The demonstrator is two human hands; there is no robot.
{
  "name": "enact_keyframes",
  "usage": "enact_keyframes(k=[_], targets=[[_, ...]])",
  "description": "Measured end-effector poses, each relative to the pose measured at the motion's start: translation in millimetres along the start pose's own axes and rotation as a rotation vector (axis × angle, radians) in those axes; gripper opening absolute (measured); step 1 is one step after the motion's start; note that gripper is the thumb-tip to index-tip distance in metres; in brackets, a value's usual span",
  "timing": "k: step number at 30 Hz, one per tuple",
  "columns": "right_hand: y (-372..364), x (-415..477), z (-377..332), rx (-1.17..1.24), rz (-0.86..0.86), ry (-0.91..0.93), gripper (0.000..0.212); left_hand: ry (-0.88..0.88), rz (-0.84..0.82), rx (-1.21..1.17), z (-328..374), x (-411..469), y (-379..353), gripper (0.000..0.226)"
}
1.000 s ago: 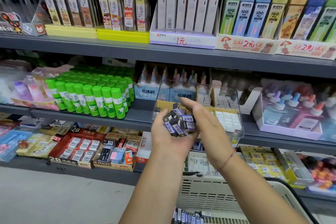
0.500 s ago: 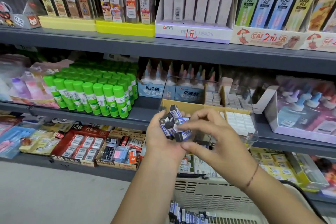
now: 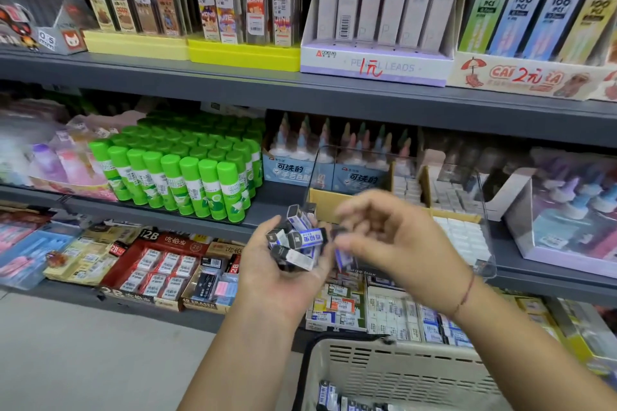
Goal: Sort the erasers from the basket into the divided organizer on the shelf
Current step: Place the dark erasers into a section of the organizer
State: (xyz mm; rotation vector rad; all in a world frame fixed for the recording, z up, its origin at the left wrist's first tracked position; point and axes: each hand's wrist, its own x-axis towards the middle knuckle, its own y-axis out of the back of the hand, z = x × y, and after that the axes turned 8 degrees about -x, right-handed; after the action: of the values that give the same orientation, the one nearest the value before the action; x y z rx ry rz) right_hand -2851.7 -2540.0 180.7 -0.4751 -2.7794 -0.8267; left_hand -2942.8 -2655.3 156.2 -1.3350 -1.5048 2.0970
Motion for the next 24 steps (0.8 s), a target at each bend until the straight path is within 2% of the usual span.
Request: enact_keyframes(k=[2, 4, 8, 15, 17, 20, 24], targets=[[5.9, 14.9, 13.9, 0.025, 0.201, -0.112, 0.027, -0.040, 0.006, -0.105, 8.7, -0.8, -2.7, 0.024], [3.0, 33.2, 37.9, -0.130, 0.269, -0.255, 0.021, -0.080, 0.007, -0.131, 16.8, -3.2, -5.5, 0.022], [-27.8, 59.4, 80.9, -0.350, 0.166, -0.469, 0.016, -0.130, 0.023, -0.140, 28.0, -4.9, -7.3, 0.020], [-43.8, 82.1, 78.5, -0.707, 0.142, -0.509, 0.019, -0.154, 0.036, -0.123, 28.3, -6.2, -7.9, 0.021], [-47.5, 84.8, 79.7, -0.673, 0.161, -0.536, 0.022, -0.142, 0.045, -0.111, 27.1, -5.3, -7.8, 0.021], [-56.0, 86.9, 86.9, -0.435, 0.188, -0.599, 0.032, -0.125, 0.053, -0.105, 24.9, -3.1, -6.8, 0.024], [-55.2, 88.3, 88.3, -0.113, 0.210, -0.706, 0.014, -0.116, 0.053, -0.091, 20.5, -4.0, -6.3, 0.023]])
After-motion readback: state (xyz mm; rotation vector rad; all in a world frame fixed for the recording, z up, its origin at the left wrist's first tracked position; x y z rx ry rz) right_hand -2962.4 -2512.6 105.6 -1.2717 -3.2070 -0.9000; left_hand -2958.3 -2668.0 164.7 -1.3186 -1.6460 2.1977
